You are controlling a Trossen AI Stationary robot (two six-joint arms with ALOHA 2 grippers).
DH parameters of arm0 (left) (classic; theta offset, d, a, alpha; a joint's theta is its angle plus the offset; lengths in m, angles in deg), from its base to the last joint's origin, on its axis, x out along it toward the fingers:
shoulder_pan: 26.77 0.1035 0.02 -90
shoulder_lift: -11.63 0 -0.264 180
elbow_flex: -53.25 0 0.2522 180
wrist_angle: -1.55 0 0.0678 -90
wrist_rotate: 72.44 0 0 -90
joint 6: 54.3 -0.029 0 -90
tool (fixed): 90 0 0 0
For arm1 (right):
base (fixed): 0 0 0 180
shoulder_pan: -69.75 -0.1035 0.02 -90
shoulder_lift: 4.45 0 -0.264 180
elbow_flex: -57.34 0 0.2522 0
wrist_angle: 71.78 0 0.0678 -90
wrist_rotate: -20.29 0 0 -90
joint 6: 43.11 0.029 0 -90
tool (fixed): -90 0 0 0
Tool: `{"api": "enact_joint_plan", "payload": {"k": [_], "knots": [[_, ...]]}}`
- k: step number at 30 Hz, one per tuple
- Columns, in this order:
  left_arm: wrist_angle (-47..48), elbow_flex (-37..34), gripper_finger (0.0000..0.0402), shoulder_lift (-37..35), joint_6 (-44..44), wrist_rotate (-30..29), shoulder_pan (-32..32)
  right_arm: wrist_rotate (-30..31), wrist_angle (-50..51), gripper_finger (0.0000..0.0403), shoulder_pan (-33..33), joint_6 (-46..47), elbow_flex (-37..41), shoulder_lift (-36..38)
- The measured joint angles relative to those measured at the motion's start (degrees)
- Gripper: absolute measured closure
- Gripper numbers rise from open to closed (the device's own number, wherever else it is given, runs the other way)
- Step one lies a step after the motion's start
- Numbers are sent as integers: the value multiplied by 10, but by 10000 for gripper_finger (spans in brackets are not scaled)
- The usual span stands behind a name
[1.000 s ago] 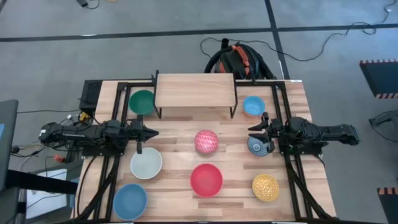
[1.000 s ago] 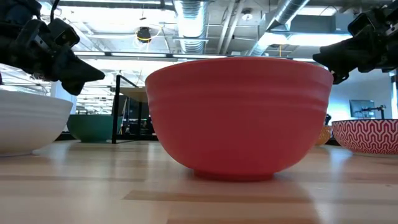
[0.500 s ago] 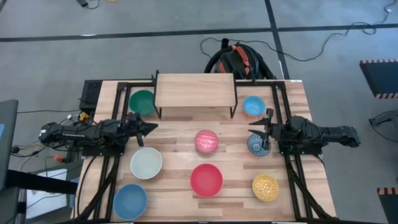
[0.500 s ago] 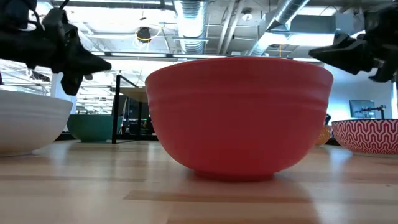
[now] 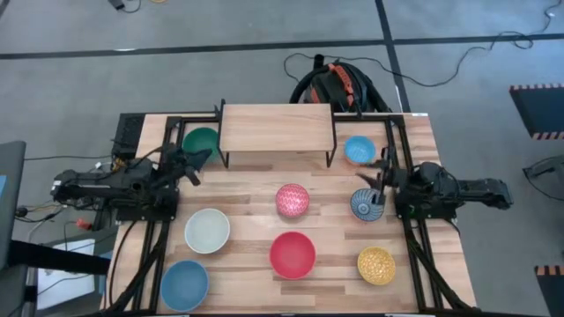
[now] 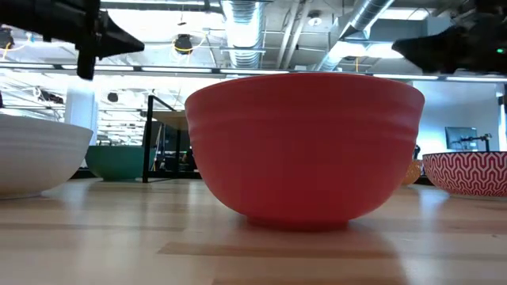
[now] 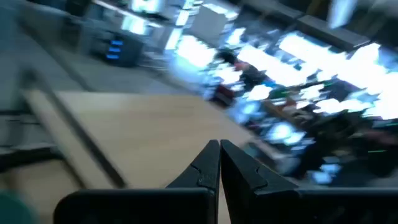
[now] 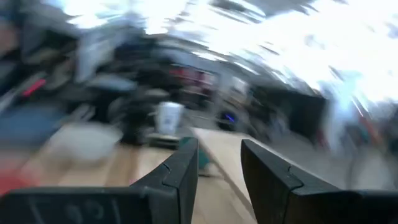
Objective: Place and stack bowls onto a shelf
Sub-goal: Put the blue patterned bowl on the shelf
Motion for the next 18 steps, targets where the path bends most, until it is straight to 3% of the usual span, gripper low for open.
{"api": "enact_joint_plan", "payload": {"k": [4, 6, 8, 12, 18], "knots": [[99, 79, 401, 47, 5, -51, 24, 157, -38, 255, 21, 289, -1, -17], [132, 111, 401, 65, 3, -47, 39, 183, -37, 255, 35, 448, -1, -22], [160, 139, 401, 80, -3, -32, 53, 187, -43, 255, 54, 550, -2, -35], [191, 177, 395, 99, -8, -24, 81, 175, -132, 255, 83, 603, -7, -66], [231, 198, 352, 111, -20, -23, 145, 175, -181, 255, 113, 529, -95, -138]]}}
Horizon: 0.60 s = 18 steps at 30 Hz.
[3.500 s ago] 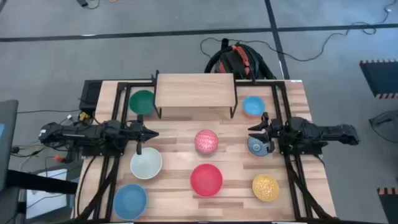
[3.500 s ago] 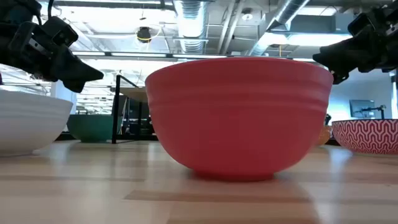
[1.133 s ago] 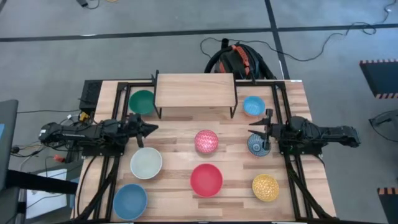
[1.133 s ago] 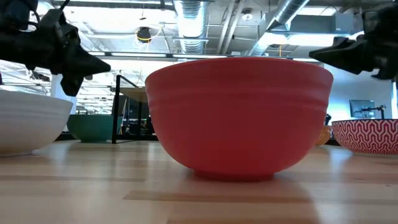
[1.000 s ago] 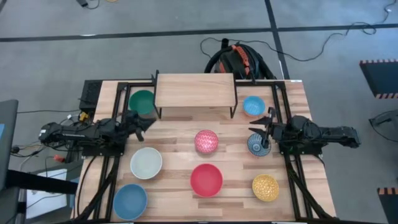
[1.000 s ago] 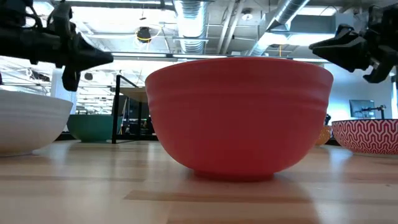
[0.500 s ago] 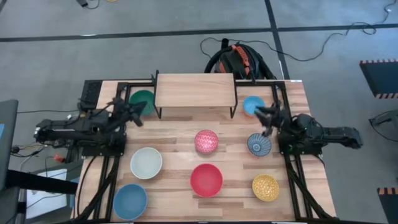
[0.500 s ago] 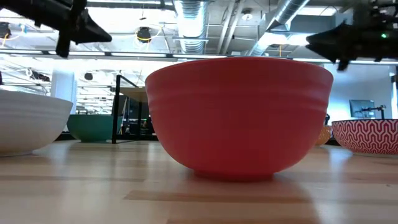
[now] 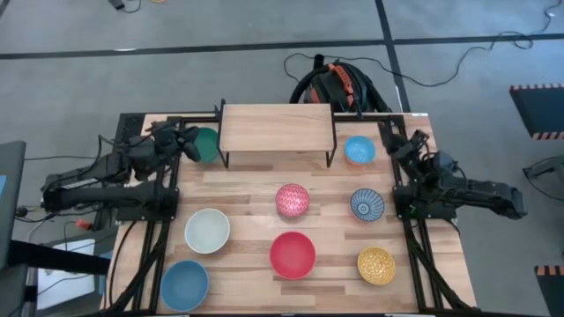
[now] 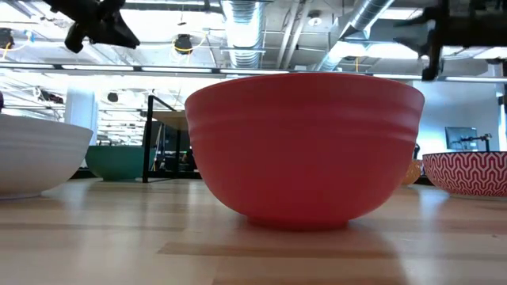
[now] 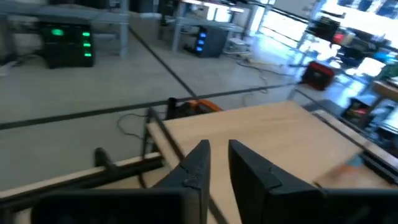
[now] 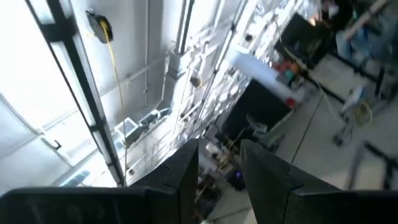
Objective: Place and stack bowls onto a shelf
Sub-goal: Put the blue patterned bowl on the shelf
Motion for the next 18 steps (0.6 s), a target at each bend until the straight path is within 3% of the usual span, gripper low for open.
{"api": "enact_joint_plan", "payload": {"k": [6, 11, 18], "knots": [[-15, 1, 314, 18, 35, 71, 81, 2, 2, 255, 20, -15, -72, -75], [-35, 1, 310, 58, 53, 138, 124, 87, 26, 255, 46, -115, -89, -103], [-42, 1, 310, 78, 33, 166, 155, 57, 47, 255, 65, -70, -90, -138]]}}
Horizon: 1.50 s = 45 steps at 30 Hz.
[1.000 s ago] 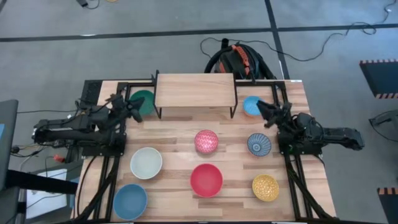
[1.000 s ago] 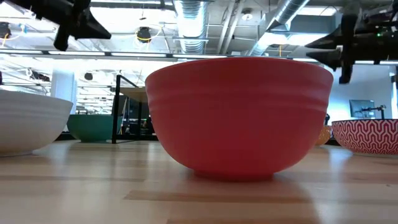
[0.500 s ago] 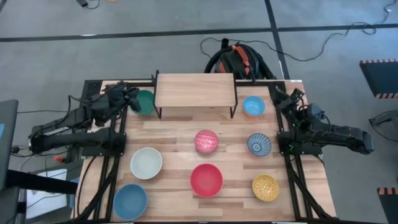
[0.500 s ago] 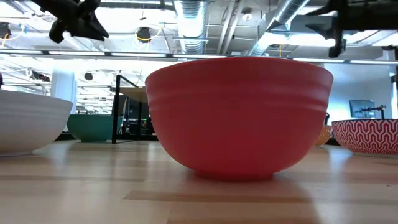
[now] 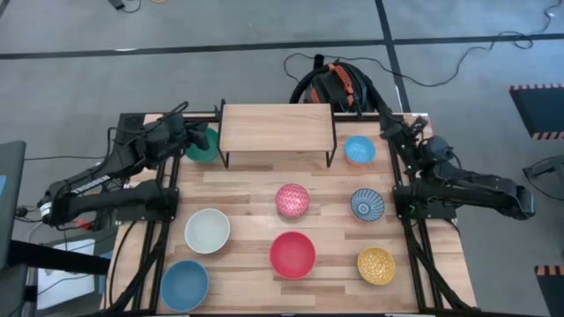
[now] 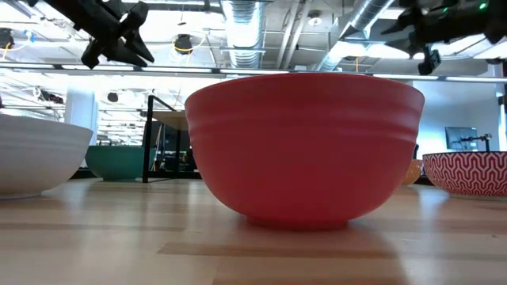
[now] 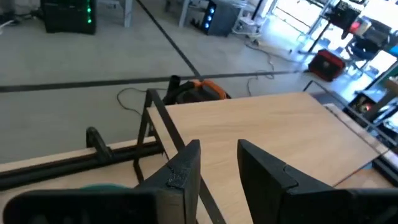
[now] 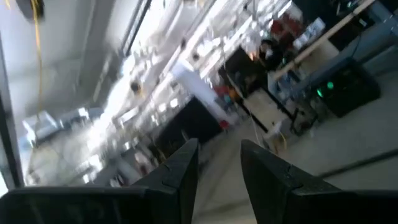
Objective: Place and stack bowls onto a shelf
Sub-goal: Put the blue patterned bowl on the shelf
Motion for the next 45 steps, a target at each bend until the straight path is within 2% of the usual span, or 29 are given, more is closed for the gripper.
{"api": "enact_joint_plan", "payload": {"k": [3, 5, 9, 12, 14, 17, 20, 22, 27, 31, 35, 38, 42, 45], "knots": [[-42, 0, 310, 4, -43, 33, 18, -12, 22, 255, 7, 19, -18, -38], [-90, 0, 311, 9, -93, 72, 31, -5, 74, 255, 16, 42, -50, -73], [-185, 0, 319, 36, -130, 153, 56, -4, 298, 259, 48, 97, -150, -143], [-211, 0, 327, 60, -130, 172, 73, -53, 455, 271, 81, 131, -226, -194], [-209, 0, 331, 76, -130, 173, 83, -110, 537, 281, 103, 131, -261, -223], [-197, 0, 333, 100, -115, 173, 97, -170, 589, 294, 124, 133, -293, -258], [-161, 20, 333, 124, -87, 178, 116, -179, 633, 300, 127, 158, -309, -280], [-130, 45, 333, 144, -90, 206, 127, -183, 659, 300, 132, 170, -315, -290], [-71, 117, 333, 191, -162, 267, 132, -222, 766, 300, 134, 205, -315, -309], [-18, 167, 333, 227, -209, 254, 133, -225, 846, 300, 114, 226, -314, -329], [8, 192, 333, 255, -225, 253, 133, -210, 889, 300, 134, 239, -304, -370], [10, 196, 333, 271, -225, 243, 133, -220, 906, 300, 145, 243, -294, -401], [12, 196, 333, 287, -223, 188, 133, -219, 905, 299, 159, 243, -290, -434], [12, 196, 333, 291, -221, 169, 133, -205, 892, 292, 178, 238, -285, -460]]}}
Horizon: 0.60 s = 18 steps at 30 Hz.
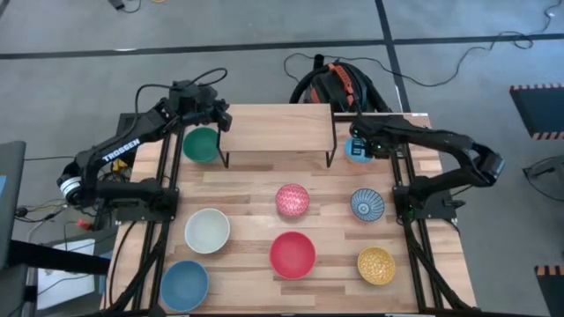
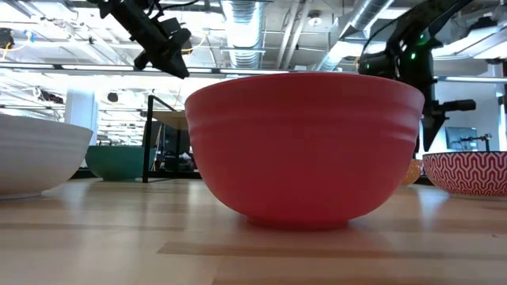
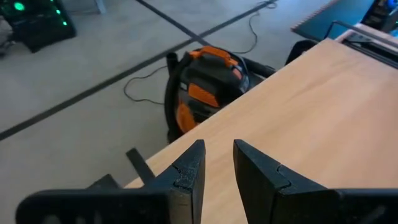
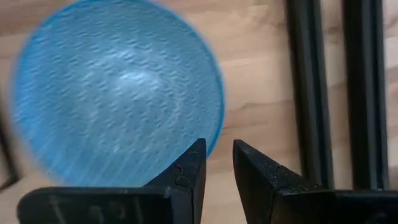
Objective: Place and stack bowls onto a shelf
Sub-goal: Put the blue patterned bowl on the shelf
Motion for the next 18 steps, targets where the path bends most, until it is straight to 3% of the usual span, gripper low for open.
{"api": "enact_joint_plan", "payload": {"k": [6, 11, 18], "knots": [[-4, 0, 333, -4, -15, -4, -8, 23, -15, 265, 21, -3, 2, -41], [-3, 0, 333, -4, -17, -3, -10, 27, -75, 253, 40, -58, 2, -74], [-6, 0, 333, -4, -1, -2, -9, 33, -91, 303, 48, -113, 1, -125]]}}
